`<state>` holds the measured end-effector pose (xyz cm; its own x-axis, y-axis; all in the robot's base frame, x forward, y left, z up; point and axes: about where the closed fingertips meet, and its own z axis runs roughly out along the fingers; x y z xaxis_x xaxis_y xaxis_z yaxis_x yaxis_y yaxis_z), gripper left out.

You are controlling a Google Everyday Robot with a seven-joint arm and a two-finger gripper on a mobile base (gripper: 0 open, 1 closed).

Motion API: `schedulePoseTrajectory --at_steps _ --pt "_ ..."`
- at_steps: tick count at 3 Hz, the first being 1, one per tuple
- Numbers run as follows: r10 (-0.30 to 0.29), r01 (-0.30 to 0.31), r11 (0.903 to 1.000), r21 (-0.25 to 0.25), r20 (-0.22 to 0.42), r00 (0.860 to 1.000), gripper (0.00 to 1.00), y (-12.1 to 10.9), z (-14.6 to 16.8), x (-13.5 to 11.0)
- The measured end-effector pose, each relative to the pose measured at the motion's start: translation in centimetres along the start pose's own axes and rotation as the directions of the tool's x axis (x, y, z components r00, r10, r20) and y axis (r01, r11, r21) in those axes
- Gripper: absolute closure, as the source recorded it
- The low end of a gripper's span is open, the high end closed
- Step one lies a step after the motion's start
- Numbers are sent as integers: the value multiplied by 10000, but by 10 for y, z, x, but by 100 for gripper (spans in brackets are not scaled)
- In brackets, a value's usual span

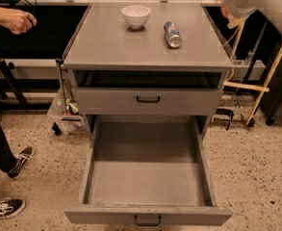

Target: Pick orange from middle drawer and place on counter

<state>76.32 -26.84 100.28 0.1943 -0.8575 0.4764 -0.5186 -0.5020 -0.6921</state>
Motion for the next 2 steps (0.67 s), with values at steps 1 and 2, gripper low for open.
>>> schedulePoseTrajectory --at_steps 1,2 --pt "-1244 1328 9843 -1163 769 9892 100 -21 71 -61" --pt "-1660 2139 9621 -1689 2594 9514 100 -55 116 -173"
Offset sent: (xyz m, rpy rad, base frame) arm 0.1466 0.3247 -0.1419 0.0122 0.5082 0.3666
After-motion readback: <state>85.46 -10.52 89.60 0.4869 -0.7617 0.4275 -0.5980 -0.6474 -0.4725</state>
